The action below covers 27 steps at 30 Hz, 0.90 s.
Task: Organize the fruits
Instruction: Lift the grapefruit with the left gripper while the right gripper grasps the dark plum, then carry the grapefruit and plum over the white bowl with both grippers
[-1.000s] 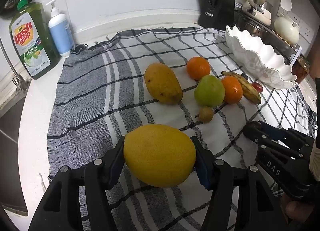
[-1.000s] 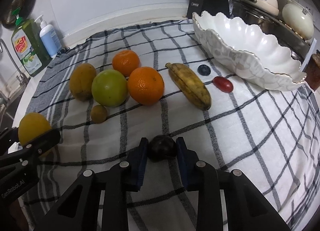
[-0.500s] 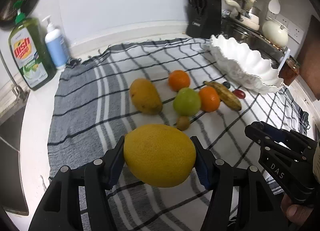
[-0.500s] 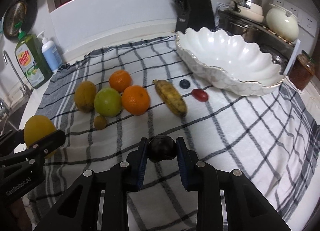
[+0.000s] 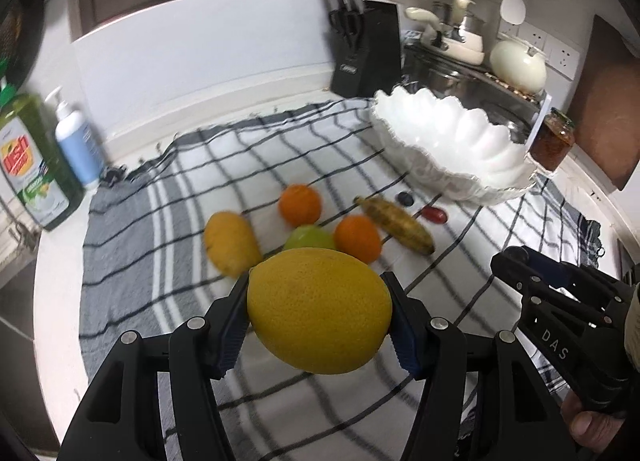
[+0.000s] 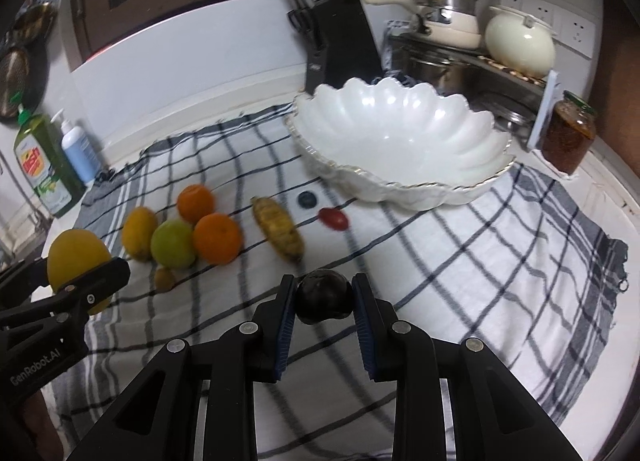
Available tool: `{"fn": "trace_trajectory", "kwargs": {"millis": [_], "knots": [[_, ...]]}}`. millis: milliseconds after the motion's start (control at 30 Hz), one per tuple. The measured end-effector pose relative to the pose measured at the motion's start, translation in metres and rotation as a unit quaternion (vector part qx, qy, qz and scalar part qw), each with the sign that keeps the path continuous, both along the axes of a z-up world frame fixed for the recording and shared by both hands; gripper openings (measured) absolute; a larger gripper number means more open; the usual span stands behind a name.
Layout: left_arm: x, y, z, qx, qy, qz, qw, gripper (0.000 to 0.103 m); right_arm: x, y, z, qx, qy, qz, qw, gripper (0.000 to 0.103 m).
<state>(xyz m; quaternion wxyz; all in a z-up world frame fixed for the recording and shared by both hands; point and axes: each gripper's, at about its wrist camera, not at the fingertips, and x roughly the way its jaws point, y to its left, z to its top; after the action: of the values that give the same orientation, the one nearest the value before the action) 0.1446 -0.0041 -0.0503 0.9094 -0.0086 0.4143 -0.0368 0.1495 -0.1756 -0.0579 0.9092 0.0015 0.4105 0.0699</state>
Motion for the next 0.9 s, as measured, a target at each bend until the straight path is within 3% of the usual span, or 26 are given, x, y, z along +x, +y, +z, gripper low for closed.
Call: {"fn": "trace_trajectory", "kwargs": {"millis": [533, 900], "knots": [[0.054, -0.047, 0.039, -0.018, -0.055, -0.062, 0.9964, 0.061, 0.034, -0.044, 0.036, -0.008, -0.048, -0.048, 0.998, 0.029], [0.105, -0.083, 0.047, -0.029, -0.064, -0.103, 0.9921, 0.061, 0.074, -0.072, 0.046, -0.012, -0.054, -0.065, 0.996, 0.029]]}}
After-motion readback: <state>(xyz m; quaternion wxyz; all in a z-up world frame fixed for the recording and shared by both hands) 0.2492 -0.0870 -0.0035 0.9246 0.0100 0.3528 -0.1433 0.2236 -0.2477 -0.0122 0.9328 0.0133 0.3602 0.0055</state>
